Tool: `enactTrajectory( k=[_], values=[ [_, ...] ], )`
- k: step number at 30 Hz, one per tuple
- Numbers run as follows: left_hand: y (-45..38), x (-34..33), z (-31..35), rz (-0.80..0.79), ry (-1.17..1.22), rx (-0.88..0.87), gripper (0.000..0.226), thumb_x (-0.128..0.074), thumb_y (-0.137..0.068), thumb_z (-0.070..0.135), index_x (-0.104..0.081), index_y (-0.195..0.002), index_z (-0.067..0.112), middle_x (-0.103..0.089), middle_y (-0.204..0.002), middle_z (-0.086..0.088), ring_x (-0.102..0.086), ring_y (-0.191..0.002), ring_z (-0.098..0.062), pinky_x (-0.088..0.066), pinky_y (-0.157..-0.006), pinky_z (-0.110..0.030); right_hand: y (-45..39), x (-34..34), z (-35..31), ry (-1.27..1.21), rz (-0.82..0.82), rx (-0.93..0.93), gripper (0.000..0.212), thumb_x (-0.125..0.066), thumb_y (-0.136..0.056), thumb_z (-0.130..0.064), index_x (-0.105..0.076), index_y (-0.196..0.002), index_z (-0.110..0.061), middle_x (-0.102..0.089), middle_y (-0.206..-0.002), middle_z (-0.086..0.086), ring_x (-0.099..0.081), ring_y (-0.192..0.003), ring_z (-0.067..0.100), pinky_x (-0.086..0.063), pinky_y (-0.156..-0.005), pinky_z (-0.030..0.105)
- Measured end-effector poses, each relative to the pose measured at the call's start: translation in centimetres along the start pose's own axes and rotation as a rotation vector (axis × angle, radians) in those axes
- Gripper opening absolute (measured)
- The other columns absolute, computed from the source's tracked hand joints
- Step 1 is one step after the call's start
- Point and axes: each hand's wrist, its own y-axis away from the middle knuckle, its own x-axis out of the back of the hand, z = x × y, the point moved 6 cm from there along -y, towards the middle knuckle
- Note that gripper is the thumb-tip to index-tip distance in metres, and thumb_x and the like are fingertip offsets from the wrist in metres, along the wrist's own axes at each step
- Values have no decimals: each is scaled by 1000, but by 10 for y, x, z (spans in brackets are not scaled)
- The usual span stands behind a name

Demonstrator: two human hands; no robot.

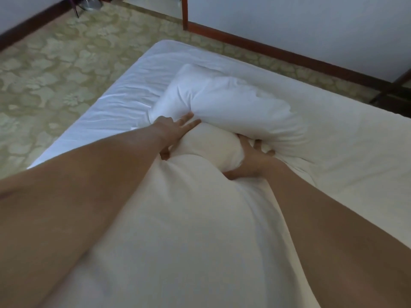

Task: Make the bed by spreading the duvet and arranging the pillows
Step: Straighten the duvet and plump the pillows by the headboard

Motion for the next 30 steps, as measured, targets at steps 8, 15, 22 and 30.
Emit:
enactTrajectory(
  k=[8,15,22,30],
  values=[
    [45,-42,-6,30,353,45,111,-72,-81,24,12,-150,47,17,-161,12,-24,-144,-35,-25,-114,-46,53,-25,-3,-26,209,-20,135,-75,-51,-77,20,-143,-55,26,-159,-9,12,-148,39,-9,-106,76],
    [174,-63,39,195,315,185,53,-19,-101,43,-20,-153,31,-15,-161,-1,-7,-147,-36,-4,-118,-50,167,-67,-9,-56,298,-27,86,-44,-89,-68,0,-156,-36,0,-165,-1,-1,-151,25,-10,-119,54],
    [339,-101,79,268,230,206,80,-3,-83,71,-2,-155,36,-1,-164,-6,6,-149,-32,11,-116,-56,331,-155,-15,-169,188,-154,78,-7,-89,-76,7,-155,-38,14,-164,-5,16,-150,19,11,-112,65],
    [413,-173,61,130,517,519,81,-10,-74,89,26,-139,56,32,-156,11,27,-143,-36,6,-105,-73,400,-191,-32,-176,285,-236,108,-18,-64,-99,9,-153,-43,18,-162,10,17,-148,37,9,-105,75]
  ],
)
